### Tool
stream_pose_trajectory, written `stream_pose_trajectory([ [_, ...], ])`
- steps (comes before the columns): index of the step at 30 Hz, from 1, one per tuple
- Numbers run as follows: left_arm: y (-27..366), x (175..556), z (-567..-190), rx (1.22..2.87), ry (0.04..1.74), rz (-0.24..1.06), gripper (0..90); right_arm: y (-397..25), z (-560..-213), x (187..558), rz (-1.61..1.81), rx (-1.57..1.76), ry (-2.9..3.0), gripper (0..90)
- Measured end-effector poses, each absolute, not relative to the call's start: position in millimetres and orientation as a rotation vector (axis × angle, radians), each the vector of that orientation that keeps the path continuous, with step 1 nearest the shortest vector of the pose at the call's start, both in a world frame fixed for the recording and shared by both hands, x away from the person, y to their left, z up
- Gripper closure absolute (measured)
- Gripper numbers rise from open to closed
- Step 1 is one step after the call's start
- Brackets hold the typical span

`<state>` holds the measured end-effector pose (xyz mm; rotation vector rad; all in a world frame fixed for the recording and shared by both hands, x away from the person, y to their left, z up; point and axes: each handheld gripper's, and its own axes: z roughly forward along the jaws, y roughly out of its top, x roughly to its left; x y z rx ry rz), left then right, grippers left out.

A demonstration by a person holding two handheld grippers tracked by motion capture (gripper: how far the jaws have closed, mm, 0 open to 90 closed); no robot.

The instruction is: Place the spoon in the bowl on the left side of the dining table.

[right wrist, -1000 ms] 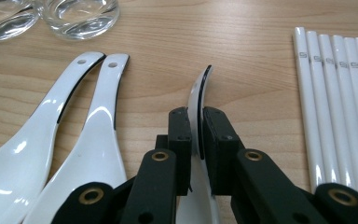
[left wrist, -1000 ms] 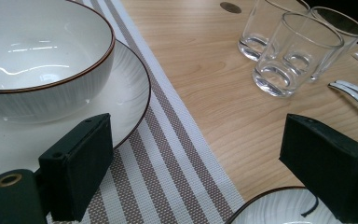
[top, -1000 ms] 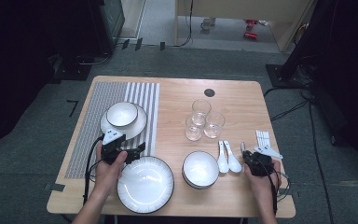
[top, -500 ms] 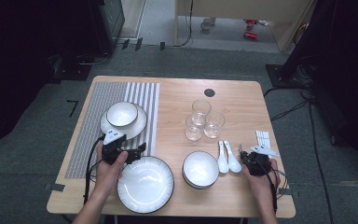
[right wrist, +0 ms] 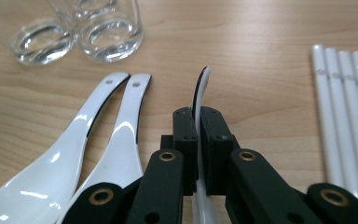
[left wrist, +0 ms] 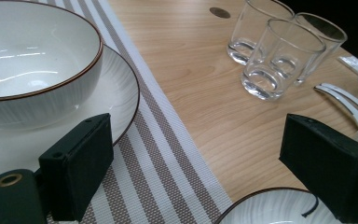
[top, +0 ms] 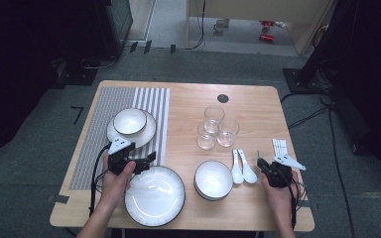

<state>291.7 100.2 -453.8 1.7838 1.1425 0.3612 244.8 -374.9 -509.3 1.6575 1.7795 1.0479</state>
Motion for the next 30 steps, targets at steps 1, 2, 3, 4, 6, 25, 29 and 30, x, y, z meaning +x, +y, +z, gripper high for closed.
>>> stream_pose_trajectory([
  [1, 99.9, 291.4, -453.3, 1.782, 1.137, 0.359, 9.7, -375.7, -507.6, 243.9, 1.064, 1.65, 1.768, 86.6],
  [2, 99.6, 291.0, -452.7, 1.781, 1.132, 0.358, 9.7, -376.2, -505.7, 242.8, 1.076, 1.646, 1.758, 86.6],
  [3, 99.0, 290.6, -452.4, 1.779, 1.131, 0.358, 9.7, -376.3, -503.6, 241.7, 1.086, 1.64, 1.744, 86.6],
  [4, 98.7, 290.4, -452.1, 1.779, 1.127, 0.358, 9.7, -376.2, -501.5, 240.7, 1.096, 1.636, 1.733, 86.6],
  [6, 98.3, 290.0, -451.1, 1.775, 1.124, 0.352, 9.7, -375.7, -497.4, 239.2, 1.115, 1.624, 1.722, 86.6],
  [25, 93.8, 285.8, -431.4, 1.724, 1.057, 0.318, 9.7, -347.2, -442.7, 232.8, 1.302, 1.476, 1.695, 86.6],
  [29, 93.3, 285.0, -426.7, 1.718, 1.044, 0.319, 9.7, -336.5, -433.6, 236.2, 1.337, 1.453, 1.704, 86.6],
  [30, 93.2, 284.8, -426.0, 1.715, 1.04, 0.321, 9.7, -332.7, -430.5, 237.2, 1.345, 1.439, 1.708, 86.6],
])
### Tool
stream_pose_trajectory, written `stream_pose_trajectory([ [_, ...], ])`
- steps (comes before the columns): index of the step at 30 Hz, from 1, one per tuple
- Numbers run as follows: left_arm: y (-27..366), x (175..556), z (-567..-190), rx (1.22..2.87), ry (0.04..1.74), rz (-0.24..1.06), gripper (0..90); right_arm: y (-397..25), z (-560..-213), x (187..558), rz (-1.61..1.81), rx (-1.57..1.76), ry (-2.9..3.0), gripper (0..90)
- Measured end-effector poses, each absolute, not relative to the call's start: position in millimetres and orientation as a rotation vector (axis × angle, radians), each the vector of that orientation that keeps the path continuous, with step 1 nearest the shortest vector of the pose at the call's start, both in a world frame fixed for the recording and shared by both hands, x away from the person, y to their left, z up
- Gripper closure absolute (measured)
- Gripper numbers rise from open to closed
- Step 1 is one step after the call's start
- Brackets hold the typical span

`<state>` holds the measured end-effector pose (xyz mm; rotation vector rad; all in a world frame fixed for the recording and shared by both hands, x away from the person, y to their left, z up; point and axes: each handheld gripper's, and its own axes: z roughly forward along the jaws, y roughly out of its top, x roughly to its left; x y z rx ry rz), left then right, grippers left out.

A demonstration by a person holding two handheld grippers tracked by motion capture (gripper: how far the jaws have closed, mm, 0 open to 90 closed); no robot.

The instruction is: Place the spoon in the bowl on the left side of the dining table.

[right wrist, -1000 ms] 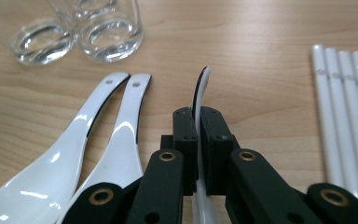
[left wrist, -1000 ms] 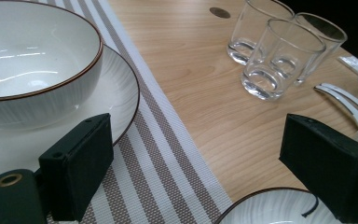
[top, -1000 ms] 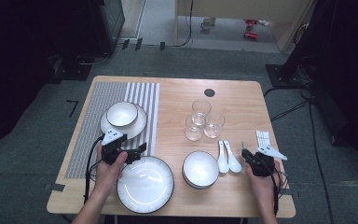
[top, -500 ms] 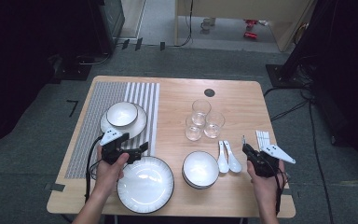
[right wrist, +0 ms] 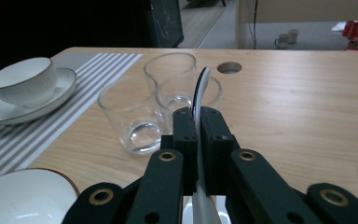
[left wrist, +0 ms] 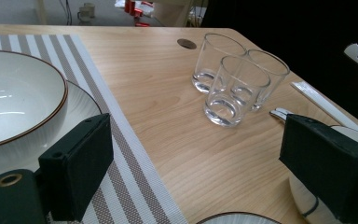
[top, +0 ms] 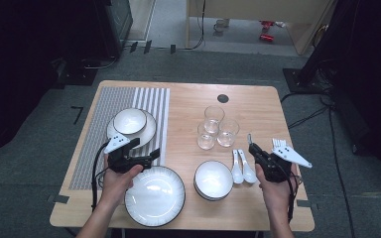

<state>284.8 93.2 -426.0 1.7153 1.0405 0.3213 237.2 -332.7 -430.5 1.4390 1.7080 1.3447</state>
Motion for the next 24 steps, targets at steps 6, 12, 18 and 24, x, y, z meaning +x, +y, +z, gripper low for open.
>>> stream_pose_trajectory([
  [6, 93.1, 283.3, -419.7, 1.699, 1.029, 0.314, 9.7, -314.4, -415.1, 239.9, 1.393, 1.383, 1.724, 86.6],
  [12, 92.1, 280.2, -408.7, 1.676, 1.007, 0.311, 9.7, -293.6, -403.2, 242.9, 1.445, 1.337, 1.745, 86.6],
  [18, 92.0, 277.5, -401.8, 1.656, 0.988, 0.301, 13.7, -270.5, -395.3, 248.2, 1.501, 1.3, 1.777, 86.6],
  [24, 95.4, 277.9, -398.0, 1.624, 0.982, 0.262, 14.2, -248.6, -392.8, 252.6, 1.538, 1.261, 1.812, 86.6],
])
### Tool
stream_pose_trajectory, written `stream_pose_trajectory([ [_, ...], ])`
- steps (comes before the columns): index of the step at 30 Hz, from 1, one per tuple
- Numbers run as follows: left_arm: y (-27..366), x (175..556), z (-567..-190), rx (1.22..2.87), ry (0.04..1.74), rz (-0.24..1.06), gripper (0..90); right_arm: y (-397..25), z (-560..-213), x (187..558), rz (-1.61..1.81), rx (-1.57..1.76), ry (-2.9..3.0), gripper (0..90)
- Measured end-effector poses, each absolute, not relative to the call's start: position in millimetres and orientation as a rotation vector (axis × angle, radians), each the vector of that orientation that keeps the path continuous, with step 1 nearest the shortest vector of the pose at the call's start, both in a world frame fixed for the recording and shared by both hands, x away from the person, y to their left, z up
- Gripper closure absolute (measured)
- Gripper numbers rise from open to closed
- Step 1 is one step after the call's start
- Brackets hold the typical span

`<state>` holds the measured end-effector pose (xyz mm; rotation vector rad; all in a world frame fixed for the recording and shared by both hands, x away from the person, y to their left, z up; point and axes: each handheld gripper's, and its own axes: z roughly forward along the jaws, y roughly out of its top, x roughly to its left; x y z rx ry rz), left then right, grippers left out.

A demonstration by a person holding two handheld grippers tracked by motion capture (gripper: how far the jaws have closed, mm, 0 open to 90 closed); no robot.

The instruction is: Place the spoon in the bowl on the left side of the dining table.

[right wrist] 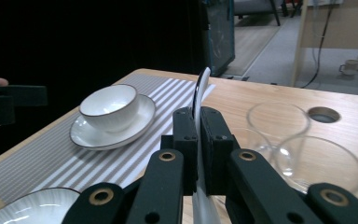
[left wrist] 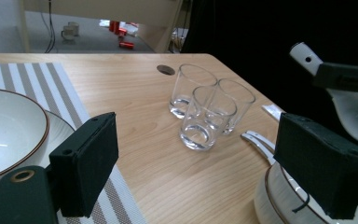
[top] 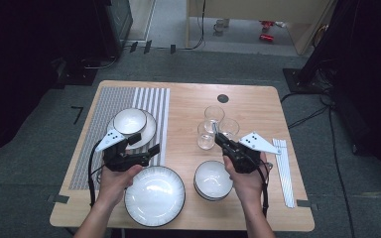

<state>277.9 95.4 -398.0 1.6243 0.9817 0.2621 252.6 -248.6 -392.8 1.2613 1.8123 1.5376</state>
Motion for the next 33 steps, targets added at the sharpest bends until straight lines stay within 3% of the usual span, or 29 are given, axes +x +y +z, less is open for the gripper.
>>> stream_pose_trajectory([
  [4, 94.5, 277.4, -394.1, 1.597, 0.951, 0.227, 25.3, -234.7, -391.6, 253.8, 1.562, 1.238, 1.834, 86.6],
  [12, 81.4, 280.5, -378.2, 1.57, 0.905, 0.186, 34.5, -212.6, -389.4, 254.6, 1.605, 1.2, 1.871, 86.6],
  [17, 74.2, 291.7, -379.1, 1.55, 0.892, 0.091, 42.9, -204.1, -389.7, 254.1, 1.614, 1.186, 1.892, 86.6],
  [23, 69.4, 300.0, -378.4, 1.525, 0.89, 0.034, 45.2, -198.3, -390.2, 252.9, 1.636, 1.167, 1.906, 86.6],
  [26, 68.1, 302.8, -377.2, 1.51, 0.874, 0.006, 50.4, -195.7, -390.2, 252.3, 1.642, 1.161, 1.915, 86.6],
  [33, 59.0, 304.2, -374.2, 1.528, 0.851, -0.021, 50.9, -186.9, -389.5, 249.9, 1.664, 1.128, 1.931, 86.6],
])
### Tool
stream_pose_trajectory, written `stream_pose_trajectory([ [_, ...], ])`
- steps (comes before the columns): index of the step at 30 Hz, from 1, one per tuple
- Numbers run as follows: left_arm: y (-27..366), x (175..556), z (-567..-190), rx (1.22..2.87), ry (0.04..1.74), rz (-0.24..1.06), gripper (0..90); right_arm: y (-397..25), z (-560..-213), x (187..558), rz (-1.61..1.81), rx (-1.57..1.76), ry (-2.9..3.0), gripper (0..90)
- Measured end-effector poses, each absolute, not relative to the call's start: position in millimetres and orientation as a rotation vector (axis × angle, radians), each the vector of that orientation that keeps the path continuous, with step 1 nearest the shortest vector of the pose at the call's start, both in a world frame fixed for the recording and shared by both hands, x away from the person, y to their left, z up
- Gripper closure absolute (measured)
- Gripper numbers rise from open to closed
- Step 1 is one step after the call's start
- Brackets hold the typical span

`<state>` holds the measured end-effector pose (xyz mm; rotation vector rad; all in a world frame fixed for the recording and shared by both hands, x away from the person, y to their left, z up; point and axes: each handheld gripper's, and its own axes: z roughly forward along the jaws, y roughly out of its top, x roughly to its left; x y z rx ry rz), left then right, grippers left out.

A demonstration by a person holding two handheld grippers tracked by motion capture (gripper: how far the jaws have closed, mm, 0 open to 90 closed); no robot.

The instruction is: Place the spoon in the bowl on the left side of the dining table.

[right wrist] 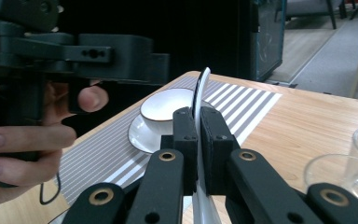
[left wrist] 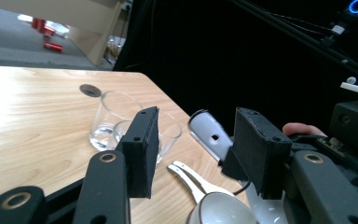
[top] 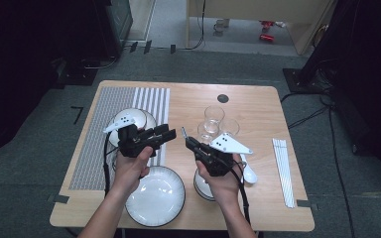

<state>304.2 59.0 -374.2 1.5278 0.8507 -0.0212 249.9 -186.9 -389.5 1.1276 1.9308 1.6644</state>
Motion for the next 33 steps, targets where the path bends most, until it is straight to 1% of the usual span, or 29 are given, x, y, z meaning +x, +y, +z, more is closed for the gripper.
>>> stream_pose_trajectory([
  [11, 51.4, 310.4, -376.1, 1.534, 0.859, -0.079, 52.3, -173.4, -391.0, 248.2, 1.671, 1.092, 1.959, 86.6],
  [13, 50.5, 310.7, -376.3, 1.532, 0.867, -0.083, 54.3, -172.8, -390.8, 248.2, 1.673, 1.088, 1.956, 86.6],
  [17, 48.0, 311.8, -377.0, 1.537, 0.856, -0.123, 55.8, -172.7, -390.0, 248.0, 1.675, 1.087, 1.95, 86.6],
  [20, 46.9, 311.5, -376.7, 1.539, 0.866, -0.119, 57.1, -172.5, -390.2, 248.1, 1.674, 1.083, 1.947, 86.6],
  [24, 47.4, 312.8, -377.0, 1.525, 0.874, -0.144, 58.3, -173.4, -390.1, 247.9, 1.68, 1.087, 1.946, 86.6],
  [33, 46.0, 310.3, -374.7, 1.528, 0.879, -0.111, 60.9, -174.8, -389.4, 248.1, 1.695, 1.084, 1.941, 86.6],
])
